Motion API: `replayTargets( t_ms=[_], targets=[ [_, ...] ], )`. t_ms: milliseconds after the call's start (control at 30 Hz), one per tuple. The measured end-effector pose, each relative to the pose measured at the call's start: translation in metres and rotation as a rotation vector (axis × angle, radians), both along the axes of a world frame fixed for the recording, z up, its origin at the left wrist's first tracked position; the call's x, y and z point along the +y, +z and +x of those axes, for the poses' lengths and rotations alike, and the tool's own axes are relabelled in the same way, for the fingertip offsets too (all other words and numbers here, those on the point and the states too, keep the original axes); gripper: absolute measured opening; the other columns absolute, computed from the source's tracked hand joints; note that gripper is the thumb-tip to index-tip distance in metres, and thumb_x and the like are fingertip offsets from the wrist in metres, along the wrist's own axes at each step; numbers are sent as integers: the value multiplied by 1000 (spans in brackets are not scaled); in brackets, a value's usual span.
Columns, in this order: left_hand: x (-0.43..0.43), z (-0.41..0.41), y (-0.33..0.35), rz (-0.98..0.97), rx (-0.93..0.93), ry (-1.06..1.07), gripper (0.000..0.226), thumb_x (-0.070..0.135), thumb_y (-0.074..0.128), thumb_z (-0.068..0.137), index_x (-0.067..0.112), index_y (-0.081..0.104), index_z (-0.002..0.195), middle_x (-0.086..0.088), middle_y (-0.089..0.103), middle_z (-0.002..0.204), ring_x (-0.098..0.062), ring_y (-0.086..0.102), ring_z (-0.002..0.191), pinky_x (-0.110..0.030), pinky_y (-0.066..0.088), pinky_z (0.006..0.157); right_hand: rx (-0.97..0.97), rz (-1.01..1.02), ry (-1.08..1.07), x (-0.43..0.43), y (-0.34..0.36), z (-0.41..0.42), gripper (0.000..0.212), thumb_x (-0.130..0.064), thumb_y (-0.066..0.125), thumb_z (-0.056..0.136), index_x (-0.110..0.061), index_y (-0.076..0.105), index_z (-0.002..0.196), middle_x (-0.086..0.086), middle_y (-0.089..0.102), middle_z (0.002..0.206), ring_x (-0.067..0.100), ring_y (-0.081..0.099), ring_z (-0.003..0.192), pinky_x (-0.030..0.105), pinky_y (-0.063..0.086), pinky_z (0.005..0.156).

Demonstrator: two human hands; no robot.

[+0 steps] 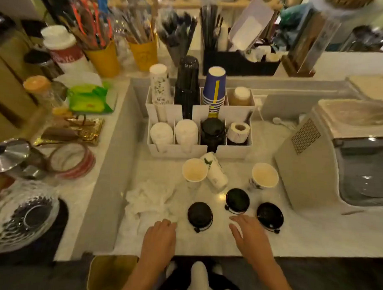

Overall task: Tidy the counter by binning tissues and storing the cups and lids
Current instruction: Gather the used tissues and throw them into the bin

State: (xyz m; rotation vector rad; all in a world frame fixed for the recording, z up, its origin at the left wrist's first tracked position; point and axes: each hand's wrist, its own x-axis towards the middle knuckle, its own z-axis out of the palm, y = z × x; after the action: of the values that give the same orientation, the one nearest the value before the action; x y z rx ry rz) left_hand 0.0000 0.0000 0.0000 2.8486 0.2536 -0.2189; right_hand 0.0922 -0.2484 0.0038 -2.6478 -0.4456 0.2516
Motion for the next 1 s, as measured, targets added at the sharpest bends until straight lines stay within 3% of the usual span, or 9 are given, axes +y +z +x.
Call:
replayTargets(
  t_ms=[200, 333, 433, 500, 567, 733, 900, 1000],
  targets=[
    [4, -14, -34, -97, 121, 51, 35, 22, 40, 102, 20, 49, 136, -3, 53, 134, -19, 51, 113, -30, 44, 93, 182, -128, 25, 20, -46, -24, 45, -36, 53, 95, -20, 49, 137, 14, 43, 148, 33, 37, 138, 44, 39, 109],
    [9, -13, -50, -28, 211, -22, 33, 25, 43, 100, 20, 47, 132, -5, 47, 137, -21, 45, 121, -31, 41, 95, 274, -347, 66, 28, -67, -32, 60, -44, 48, 94, -29, 27, 147, 7, 21, 159, 28, 20, 145, 43, 30, 114],
    [6, -11, -56, 46, 243, -14, 32, 29, 56, 92, 20, 54, 123, -6, 53, 131, -24, 52, 115, -35, 45, 90, 258, -384, 41, 30, -73, -38, 63, -48, 51, 91, -33, 25, 146, 3, 20, 160, 27, 20, 145, 44, 30, 112],
    [5, -5, -54, 57, 245, -39, 38, 33, 80, 70, 21, 68, 104, -6, 67, 109, -23, 65, 93, -34, 55, 73, 262, -374, 38, 28, -74, -37, 64, -50, 53, 89, -35, 27, 145, 2, 21, 159, 27, 20, 145, 45, 30, 112],
    [3, 2, -55, 66, 227, -56, 41, 34, 88, 55, 22, 73, 92, -4, 72, 96, -21, 68, 79, -32, 56, 63, 269, -373, 49, 25, -74, -30, 63, -52, 55, 86, -38, 30, 142, 1, 24, 156, 28, 23, 142, 44, 31, 110],
    [-1, 18, -61, 63, 114, -49, 38, 26, 66, 83, 20, 60, 120, -8, 58, 129, -27, 58, 110, -37, 49, 87, 308, -263, 129, 18, -70, -1, 47, -39, 57, 89, -38, 43, 133, 2, 34, 147, 26, 32, 133, 39, 35, 108],
    [-8, 19, -57, -34, 165, 45, 51, 18, 90, 53, 21, 73, 100, -8, 70, 105, -25, 68, 89, -34, 58, 68, 343, -201, 216, 8, -69, 21, 41, -34, 57, 89, -40, 48, 128, 3, 36, 144, 26, 38, 128, 38, 40, 105],
    [-10, 16, -62, -110, 139, 76, 57, 16, 89, 57, 18, 69, 110, -10, 67, 113, -27, 66, 97, -35, 57, 77, 361, -184, 267, 4, -73, 32, 40, -31, 57, 90, -40, 48, 128, 3, 36, 142, 25, 38, 129, 34, 38, 105]
  ],
)
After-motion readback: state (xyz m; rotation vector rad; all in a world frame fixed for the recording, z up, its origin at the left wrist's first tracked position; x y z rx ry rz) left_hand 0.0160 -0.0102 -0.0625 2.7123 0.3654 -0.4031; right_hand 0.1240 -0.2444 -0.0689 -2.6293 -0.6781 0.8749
